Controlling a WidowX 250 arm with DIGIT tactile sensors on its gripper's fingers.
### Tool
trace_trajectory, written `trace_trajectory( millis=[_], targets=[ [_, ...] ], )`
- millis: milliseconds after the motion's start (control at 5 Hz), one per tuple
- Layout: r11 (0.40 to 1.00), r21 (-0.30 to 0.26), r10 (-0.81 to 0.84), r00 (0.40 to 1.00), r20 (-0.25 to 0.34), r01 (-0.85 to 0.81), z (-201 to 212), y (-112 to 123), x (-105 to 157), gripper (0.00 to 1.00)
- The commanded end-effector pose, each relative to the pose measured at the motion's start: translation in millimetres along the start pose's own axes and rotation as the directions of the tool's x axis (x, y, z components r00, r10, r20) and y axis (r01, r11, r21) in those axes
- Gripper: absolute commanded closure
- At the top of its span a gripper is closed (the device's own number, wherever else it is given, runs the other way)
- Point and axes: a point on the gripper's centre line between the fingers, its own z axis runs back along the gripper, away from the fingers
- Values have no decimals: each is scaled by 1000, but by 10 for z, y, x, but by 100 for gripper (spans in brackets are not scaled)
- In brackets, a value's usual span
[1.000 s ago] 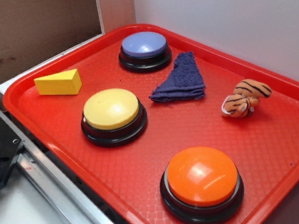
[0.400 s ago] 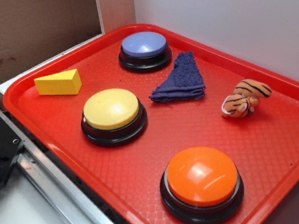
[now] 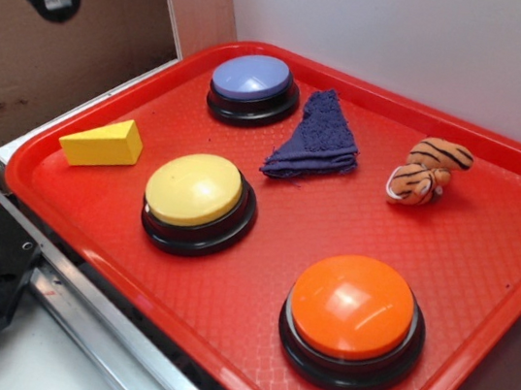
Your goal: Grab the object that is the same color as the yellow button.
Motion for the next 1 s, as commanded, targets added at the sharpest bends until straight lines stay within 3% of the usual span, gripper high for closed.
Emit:
trace_trajectory(
  millis=[0,400,600,800],
  targets=[
    [998,-22,-66,997,-27,66,-405,149,235,0],
    [998,-38,-60,993,-98,56,-786,421,212,0],
    [999,-35,-43,994,-105,39,-875,585,231,0],
    [997,-45,-63,990,-125,58,-964,609,261,0]
  ],
)
